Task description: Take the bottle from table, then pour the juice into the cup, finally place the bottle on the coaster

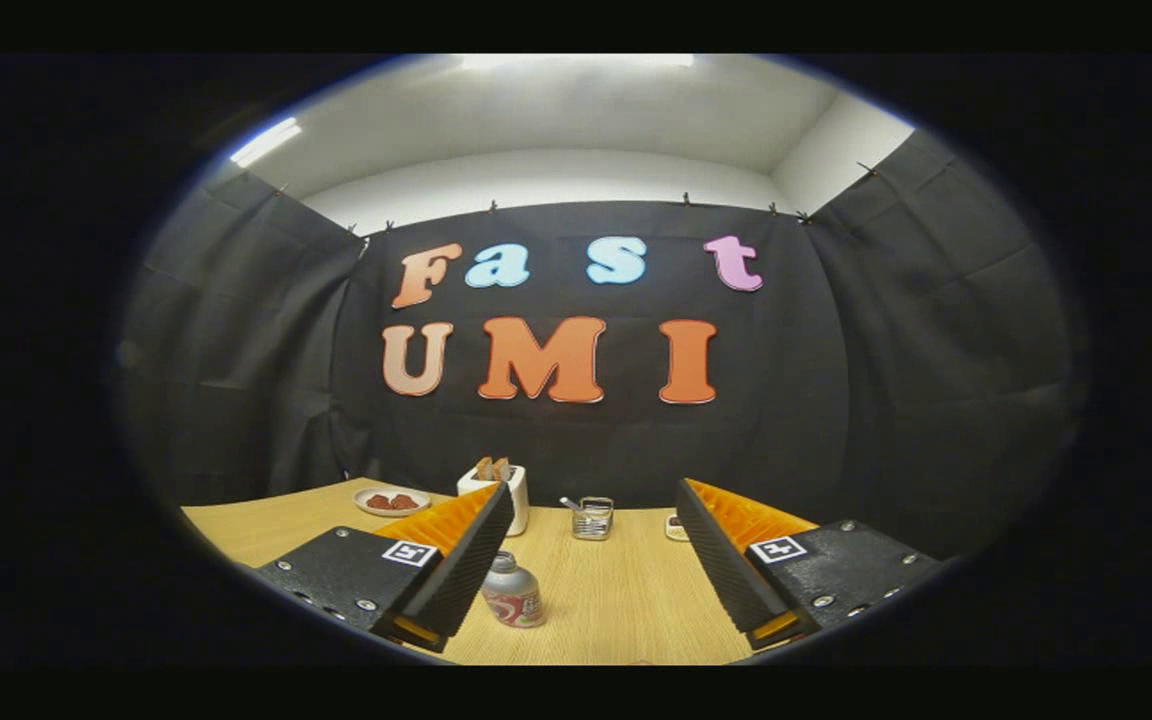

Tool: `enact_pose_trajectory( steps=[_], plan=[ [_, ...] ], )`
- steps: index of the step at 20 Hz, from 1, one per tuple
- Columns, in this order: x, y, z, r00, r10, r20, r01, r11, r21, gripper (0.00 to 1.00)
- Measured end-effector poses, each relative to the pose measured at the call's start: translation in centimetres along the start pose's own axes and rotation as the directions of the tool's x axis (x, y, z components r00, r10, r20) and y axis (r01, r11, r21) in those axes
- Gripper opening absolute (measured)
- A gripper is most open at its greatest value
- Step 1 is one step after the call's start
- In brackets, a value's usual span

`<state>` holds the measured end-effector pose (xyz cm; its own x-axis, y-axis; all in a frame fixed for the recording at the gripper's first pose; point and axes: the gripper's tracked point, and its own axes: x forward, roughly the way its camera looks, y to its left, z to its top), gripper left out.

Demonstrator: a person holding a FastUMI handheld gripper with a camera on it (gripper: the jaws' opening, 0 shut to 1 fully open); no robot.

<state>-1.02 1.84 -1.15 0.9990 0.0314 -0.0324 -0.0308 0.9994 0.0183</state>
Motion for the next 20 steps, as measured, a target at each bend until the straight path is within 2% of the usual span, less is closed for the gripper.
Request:
enact_pose_trajectory(
  steps=[7, 11, 20],
  plan=[
    [0.2, 1.9, -3.3, 0.997, 0.048, -0.057, -0.047, 0.999, 0.021, 0.97],
    [0.2, 3.5, -5.9, 0.991, 0.113, -0.075, -0.107, 0.991, 0.078, 0.98],
    [0.8, 6.1, -12.4, 0.974, 0.182, -0.136, -0.179, 0.983, 0.036, 0.98]
  ],
)
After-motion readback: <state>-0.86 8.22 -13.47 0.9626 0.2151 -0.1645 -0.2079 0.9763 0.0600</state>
